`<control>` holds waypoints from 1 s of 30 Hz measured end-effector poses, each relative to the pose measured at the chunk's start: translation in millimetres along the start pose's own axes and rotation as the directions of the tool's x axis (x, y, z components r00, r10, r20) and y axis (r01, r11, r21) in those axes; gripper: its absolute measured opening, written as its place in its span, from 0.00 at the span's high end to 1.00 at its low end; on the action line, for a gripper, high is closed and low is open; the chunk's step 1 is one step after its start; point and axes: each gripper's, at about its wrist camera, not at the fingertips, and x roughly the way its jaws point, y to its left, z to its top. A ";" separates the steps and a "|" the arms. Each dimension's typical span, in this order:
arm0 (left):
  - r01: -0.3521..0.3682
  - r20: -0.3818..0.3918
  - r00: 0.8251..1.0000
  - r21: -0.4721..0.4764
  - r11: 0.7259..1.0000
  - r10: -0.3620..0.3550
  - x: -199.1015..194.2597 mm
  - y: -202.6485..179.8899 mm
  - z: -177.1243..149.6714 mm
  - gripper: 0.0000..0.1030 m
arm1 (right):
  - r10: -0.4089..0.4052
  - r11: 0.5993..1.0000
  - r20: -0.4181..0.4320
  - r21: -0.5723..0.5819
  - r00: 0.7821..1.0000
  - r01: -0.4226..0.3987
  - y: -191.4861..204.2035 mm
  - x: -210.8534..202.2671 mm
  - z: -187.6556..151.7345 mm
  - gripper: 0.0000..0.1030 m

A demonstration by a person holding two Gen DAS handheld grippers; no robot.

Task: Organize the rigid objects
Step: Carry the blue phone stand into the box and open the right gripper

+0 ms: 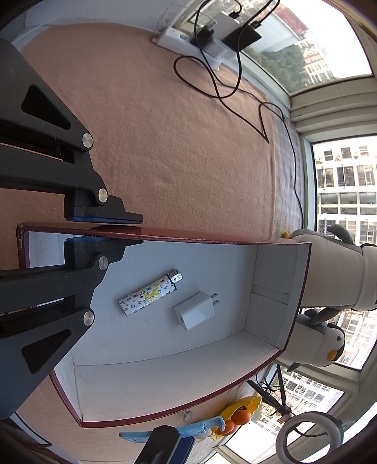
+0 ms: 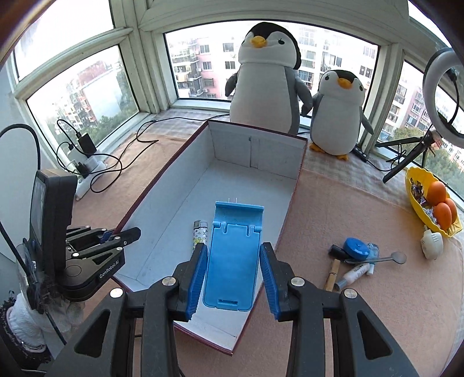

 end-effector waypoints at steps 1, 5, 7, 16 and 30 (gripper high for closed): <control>-0.002 0.002 1.000 0.003 1.000 0.002 0.1 -0.4 0.1 0.95 | 0.002 1.000 -0.006 -0.002 1.000 -0.002 2.5 2.8 -0.2 0.67; -0.001 0.002 1.000 0.005 1.000 0.001 0.7 0.4 0.8 0.95 | 0.002 1.000 -0.025 -0.008 1.000 -0.002 7.5 12.3 -0.7 0.67; -0.001 0.003 1.000 0.007 1.000 0.001 0.7 0.7 1.0 0.95 | 0.008 1.000 -0.034 -0.006 0.999 -0.008 8.5 16.0 -1.0 0.67; -0.002 0.003 1.000 0.007 1.000 0.002 0.8 0.5 1.3 0.95 | 0.015 1.000 -0.055 -0.011 0.998 -0.016 12.6 24.7 -3.6 0.67; -0.012 0.000 1.000 0.007 1.000 0.012 1.6 -0.4 1.3 0.95 | 0.018 0.999 -0.034 -0.026 0.999 -0.019 14.2 19.6 -2.6 0.52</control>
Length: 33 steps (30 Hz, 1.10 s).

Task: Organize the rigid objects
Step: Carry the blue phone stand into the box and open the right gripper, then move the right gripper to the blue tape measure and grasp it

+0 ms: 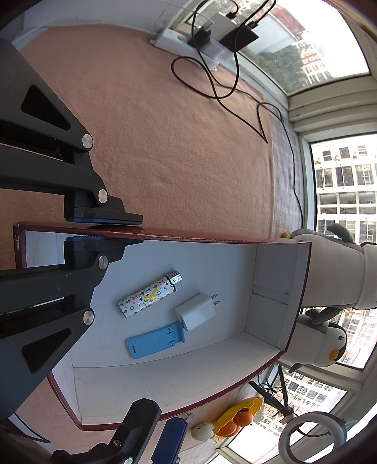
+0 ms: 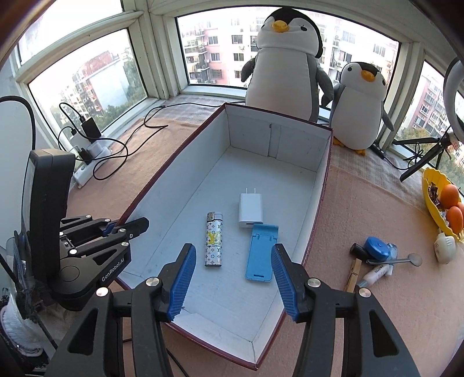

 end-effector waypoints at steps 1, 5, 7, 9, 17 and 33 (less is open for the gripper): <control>-0.001 0.000 1.000 0.001 1.000 0.001 0.0 -0.1 0.1 0.95 | 0.000 1.000 0.001 0.002 1.000 0.000 -0.8 -0.5 -0.1 0.52; -0.003 -0.003 1.000 0.003 1.000 0.003 -0.3 -0.5 0.3 0.95 | -0.003 1.000 0.008 0.015 1.000 0.002 -6.4 -4.0 -0.9 0.52; -0.004 -0.005 1.000 0.003 1.000 0.004 -0.1 -0.7 0.4 0.95 | -0.004 1.000 0.012 0.026 1.000 0.004 -10.8 -6.2 -1.2 0.52; -0.006 -0.008 1.000 0.003 1.000 0.006 0.1 -1.0 0.5 0.95 | -0.009 0.999 0.018 0.037 1.000 0.008 -16.2 -9.0 -2.0 0.51; -0.015 -0.016 1.000 0.004 1.000 0.015 0.8 -2.6 1.3 0.95 | -0.040 0.994 0.037 0.103 0.998 0.036 -50.7 -21.9 -7.5 0.51; -0.037 -0.032 0.999 0.007 0.999 0.037 0.5 -4.1 0.2 0.95 | -0.183 0.936 -0.029 0.300 0.983 0.183 -174.9 -26.8 -48.8 0.51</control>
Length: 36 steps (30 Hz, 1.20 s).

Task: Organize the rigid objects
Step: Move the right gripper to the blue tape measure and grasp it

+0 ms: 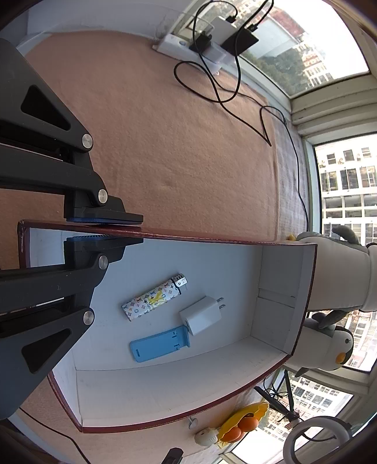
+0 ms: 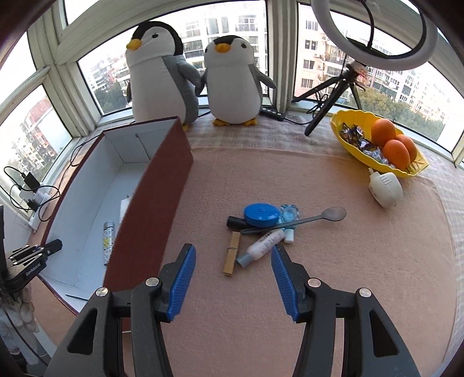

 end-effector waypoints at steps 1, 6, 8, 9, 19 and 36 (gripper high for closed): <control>-0.001 -0.001 1.000 -0.001 1.000 0.001 0.1 0.0 -0.2 0.95 | -0.009 1.000 -0.012 0.017 1.000 0.010 -10.7 4.2 -1.1 0.51; -0.007 -0.009 1.000 -0.006 1.000 0.007 0.3 0.3 -1.6 0.95 | -0.028 0.993 -0.067 0.113 0.997 0.036 -58.4 25.0 -3.3 0.51; -0.010 -0.013 1.000 -0.008 1.000 0.010 0.6 0.4 -1.7 0.95 | -0.017 0.990 -0.079 0.140 0.997 0.028 -72.1 31.4 -1.9 0.51; -0.011 -0.014 1.000 -0.008 1.000 0.011 0.8 0.4 -1.5 0.95 | -0.008 0.988 -0.083 0.151 0.997 0.021 -77.1 33.9 -0.1 0.51; -0.023 -0.023 0.999 -0.023 0.999 0.022 -1.0 0.5 -2.3 0.89 | 0.081 0.996 -0.112 0.044 0.990 -0.077 -57.0 62.0 48.9 0.51; -0.031 -0.033 0.999 -0.049 0.998 0.030 -1.0 4.1 -4.2 0.88 | 0.104 0.994 -0.322 -0.003 0.941 -0.111 -25.6 139.1 73.8 0.51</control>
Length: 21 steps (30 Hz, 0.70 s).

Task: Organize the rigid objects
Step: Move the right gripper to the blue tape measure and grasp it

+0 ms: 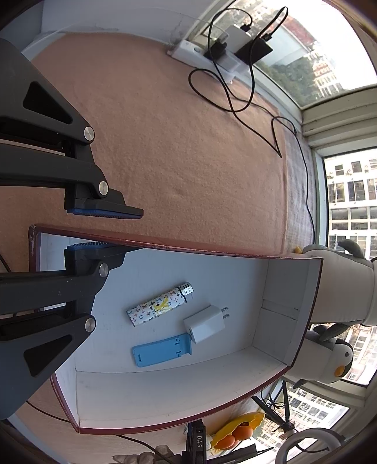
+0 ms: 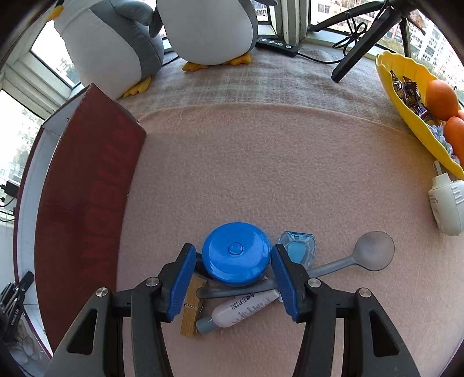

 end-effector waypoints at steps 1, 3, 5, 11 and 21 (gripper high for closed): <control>0.000 -0.001 1.000 0.000 1.000 0.000 0.1 0.2 -0.1 0.88 | -0.011 1.000 -0.005 -0.008 1.000 0.011 2.2 2.2 0.3 0.52; 0.001 0.000 1.000 0.000 1.000 -0.001 0.1 0.1 -0.2 0.88 | -0.028 0.999 -0.020 -0.024 0.999 0.028 6.3 7.4 0.9 0.52; 0.001 0.000 1.000 0.000 1.000 -0.001 0.1 0.1 -0.2 0.88 | -0.032 0.999 -0.018 -0.025 0.999 0.031 7.9 8.0 2.4 0.52; 0.005 -0.001 1.000 0.002 1.000 -0.005 2.0 1.9 -0.1 0.88 | -0.038 0.999 -0.003 -0.009 0.999 0.038 6.9 10.1 3.0 0.55; 0.016 0.003 1.000 0.003 1.000 -0.016 2.5 1.9 0.9 0.88 | -0.035 0.999 0.091 0.043 0.995 0.031 2.2 -19.6 -20.6 0.55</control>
